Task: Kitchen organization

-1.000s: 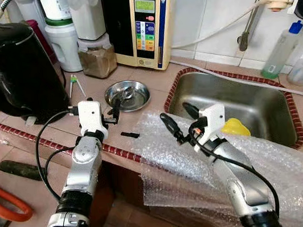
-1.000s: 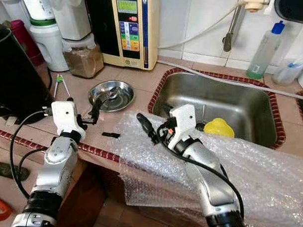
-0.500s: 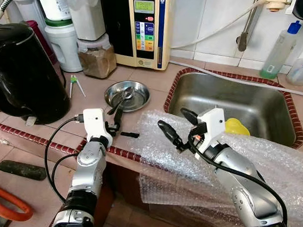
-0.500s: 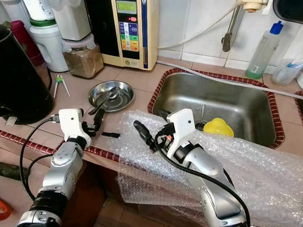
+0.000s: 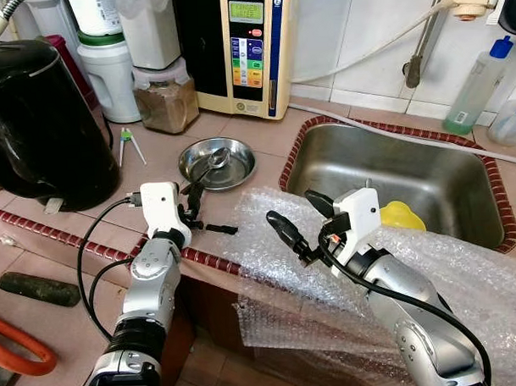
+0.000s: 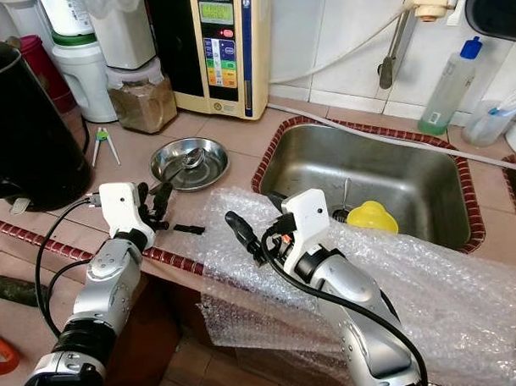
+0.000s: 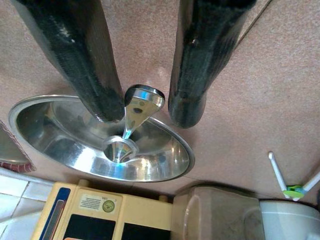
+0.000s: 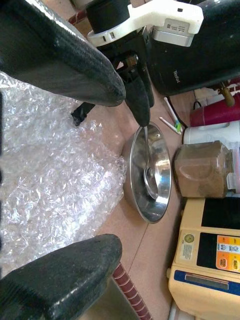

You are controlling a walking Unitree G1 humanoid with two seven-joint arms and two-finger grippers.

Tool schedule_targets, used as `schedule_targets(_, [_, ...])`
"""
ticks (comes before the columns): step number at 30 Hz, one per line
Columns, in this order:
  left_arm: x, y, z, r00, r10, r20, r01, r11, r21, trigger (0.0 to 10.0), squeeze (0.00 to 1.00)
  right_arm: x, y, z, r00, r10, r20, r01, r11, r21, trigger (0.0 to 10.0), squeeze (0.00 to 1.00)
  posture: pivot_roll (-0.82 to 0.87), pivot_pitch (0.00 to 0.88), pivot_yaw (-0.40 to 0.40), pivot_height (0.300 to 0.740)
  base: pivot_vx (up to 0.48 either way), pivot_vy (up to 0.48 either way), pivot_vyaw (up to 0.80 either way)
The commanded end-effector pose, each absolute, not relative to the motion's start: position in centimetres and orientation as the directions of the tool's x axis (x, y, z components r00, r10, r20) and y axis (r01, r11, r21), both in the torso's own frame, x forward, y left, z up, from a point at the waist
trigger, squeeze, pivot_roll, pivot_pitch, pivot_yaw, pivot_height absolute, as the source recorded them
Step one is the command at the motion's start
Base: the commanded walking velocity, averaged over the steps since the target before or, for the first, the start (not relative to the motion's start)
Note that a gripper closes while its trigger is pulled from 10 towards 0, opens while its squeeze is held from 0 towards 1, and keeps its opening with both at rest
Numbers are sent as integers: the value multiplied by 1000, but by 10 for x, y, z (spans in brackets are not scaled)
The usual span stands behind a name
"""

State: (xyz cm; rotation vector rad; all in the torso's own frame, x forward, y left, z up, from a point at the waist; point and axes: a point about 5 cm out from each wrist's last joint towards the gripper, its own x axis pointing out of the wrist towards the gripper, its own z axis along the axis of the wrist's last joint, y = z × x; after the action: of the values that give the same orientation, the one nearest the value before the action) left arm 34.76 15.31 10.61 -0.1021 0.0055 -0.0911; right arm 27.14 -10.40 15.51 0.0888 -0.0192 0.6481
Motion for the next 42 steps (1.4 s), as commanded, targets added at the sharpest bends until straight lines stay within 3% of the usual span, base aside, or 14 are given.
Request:
schedule_targets(1, [351,150,110,994,-105,14,106,988,-108,0,0,270,-103,157,792,609,47,-611,789,63,10000,0,-20,0,34,740,0,0,0])
schedule_targets(15, [349,150,109,993,-114,20,116,981,-154,0,0,270,-104,154,796,604,37,-605,794,63,10000,0,-18,0,33,740,0,0,0])
schedule_targets(19, [350,150,118,990,-111,89,124,978,-166,0,0,271,-105,155,800,598,40,-600,798,64,10000,0,-19,0,33,740,0,0,0])
schedule_targets(22, [348,136,140,954,-197,226,243,950,-194,0,0,274,-107,156,815,578,45,-580,812,70,10000,0,-16,1,25,740,0,0,0])
schedule_targets(29, [348,120,160,918,-248,310,339,895,-289,0,0,283,-116,160,859,508,70,-512,853,97,10000,0,-13,0,19,740,0,0,0])
schedule_targets(32, [345,100,166,877,-357,322,470,777,-419,0,0,291,-119,171,882,454,131,-472,856,211,10000,0,-13,0,18,740,0,0,0])
schedule_targets(36, [338,86,157,839,-457,296,545,702,-459,0,0,297,-119,181,897,400,188,-442,814,377,10000,0,-16,0,18,740,0,0,0])
schedule_targets(40, [333,81,151,825,-490,283,563,670,-484,0,0,299,-119,183,903,379,202,-429,781,453,10000,0,-21,0,19,740,0,0,0])
schedule_targets(42, [326,72,150,785,-549,285,610,610,-506,0,0,301,-119,183,908,358,218,-417,725,547,10000,0,-20,0,18,740,0,0,0])
